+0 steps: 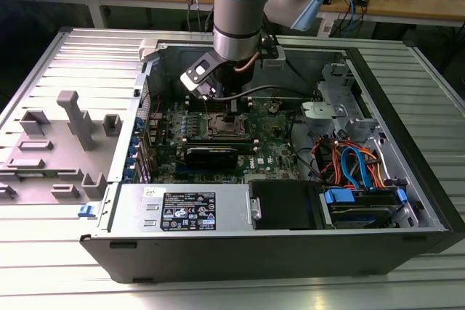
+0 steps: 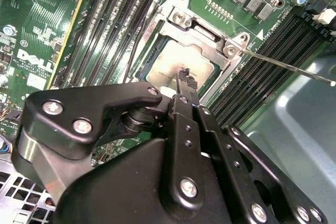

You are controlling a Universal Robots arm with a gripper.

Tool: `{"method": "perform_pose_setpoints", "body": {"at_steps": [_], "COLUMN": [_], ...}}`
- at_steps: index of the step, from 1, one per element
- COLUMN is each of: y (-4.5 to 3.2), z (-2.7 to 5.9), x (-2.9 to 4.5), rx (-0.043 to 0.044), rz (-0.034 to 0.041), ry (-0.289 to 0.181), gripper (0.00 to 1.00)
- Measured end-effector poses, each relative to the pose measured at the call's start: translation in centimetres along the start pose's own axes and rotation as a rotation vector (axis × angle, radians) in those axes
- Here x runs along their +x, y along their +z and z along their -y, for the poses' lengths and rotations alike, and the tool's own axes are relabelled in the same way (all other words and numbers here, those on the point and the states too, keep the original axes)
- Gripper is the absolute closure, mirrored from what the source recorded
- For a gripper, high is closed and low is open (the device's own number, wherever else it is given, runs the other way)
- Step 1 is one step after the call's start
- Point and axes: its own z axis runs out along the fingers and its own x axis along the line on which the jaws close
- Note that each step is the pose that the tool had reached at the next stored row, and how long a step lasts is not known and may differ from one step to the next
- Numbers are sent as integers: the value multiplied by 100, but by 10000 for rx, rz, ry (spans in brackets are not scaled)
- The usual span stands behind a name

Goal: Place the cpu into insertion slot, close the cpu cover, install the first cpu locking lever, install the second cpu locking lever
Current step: 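Install the first cpu locking lever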

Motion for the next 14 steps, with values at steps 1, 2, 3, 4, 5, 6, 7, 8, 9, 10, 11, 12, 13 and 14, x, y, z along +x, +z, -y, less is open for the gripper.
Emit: {"method": "perform_pose_setpoints", "body": {"at_steps": [1, 2, 3, 4, 5, 6, 7, 8, 9, 10, 11, 12, 13, 14], "y": [-2, -4, -5, -7, -8, -9, -11, -12, -13, -15, -15, -15, -17, -17], "z": [0, 0, 0, 0, 0, 0, 0, 0, 0, 0, 0, 0, 0, 0], "x": [0, 0, 0, 0, 0, 0, 0, 0, 1, 0, 1, 1, 1, 1], "rx": [0, 0, 0, 0, 0, 0, 0, 0, 0, 0, 0, 0, 0, 0], "rz": [0, 0, 0, 1, -1, -1, 0, 0, -1, 0, 0, 0, 0, 0], "ry": [0, 0, 0, 0, 0, 0, 0, 0, 0, 0, 0, 0, 0, 0], "gripper": [89, 89, 89, 89, 89, 89, 89, 89, 89, 89, 89, 89, 89, 89]}}
